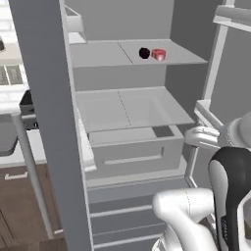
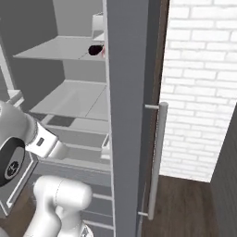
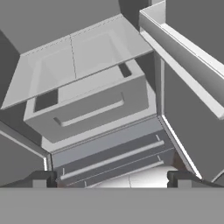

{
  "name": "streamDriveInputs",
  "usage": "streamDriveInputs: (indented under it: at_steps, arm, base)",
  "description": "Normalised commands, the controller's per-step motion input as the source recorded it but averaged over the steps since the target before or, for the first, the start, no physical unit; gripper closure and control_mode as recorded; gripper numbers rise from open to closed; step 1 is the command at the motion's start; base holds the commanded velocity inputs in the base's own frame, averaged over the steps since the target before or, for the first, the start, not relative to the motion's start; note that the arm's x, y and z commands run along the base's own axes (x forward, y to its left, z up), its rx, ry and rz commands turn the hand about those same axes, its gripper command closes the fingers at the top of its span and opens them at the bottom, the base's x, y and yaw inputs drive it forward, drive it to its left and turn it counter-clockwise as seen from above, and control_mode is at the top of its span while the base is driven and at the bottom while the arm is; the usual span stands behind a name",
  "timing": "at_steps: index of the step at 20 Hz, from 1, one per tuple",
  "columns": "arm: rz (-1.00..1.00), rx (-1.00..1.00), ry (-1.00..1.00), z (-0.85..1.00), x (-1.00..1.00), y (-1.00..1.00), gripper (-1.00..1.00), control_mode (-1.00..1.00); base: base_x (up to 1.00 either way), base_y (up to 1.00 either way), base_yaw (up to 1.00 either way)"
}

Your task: Place one eggplant and one steak in each tupperware on the nearby counter, to pack two identical lunches.

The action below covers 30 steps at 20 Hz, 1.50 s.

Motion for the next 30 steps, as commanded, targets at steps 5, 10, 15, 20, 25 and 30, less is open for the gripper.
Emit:
streamDriveInputs:
  at_steps: [5,10,15,20,25,30]
  arm:
    - [0.00,0.00,0.00,0.00,0.00,0.00,-1.00,1.00]
    - [0.00,0.00,0.00,0.00,0.00,0.00,-1.00,1.00]
    - [0.00,0.00,0.00,0.00,0.00,0.00,-1.00,1.00]
    - [0.00,0.00,0.00,0.00,0.00,0.00,-1.00,1.00]
    - [0.00,0.00,-0.05,0.51,0.10,0.00,-1.00,-1.00]
    - [0.00,-0.09,-0.34,1.00,-0.25,0.01,-1.00,-1.00]
  base:
    - [0.32,0.44,0.01]
    - [0.60,-0.01,0.01]
    - [0.82,-0.10,-0.01]
    - [1.00,0.01,-0.06]
    - [0.38,0.00,-0.01]
    - [0.00,0.00,0.00]
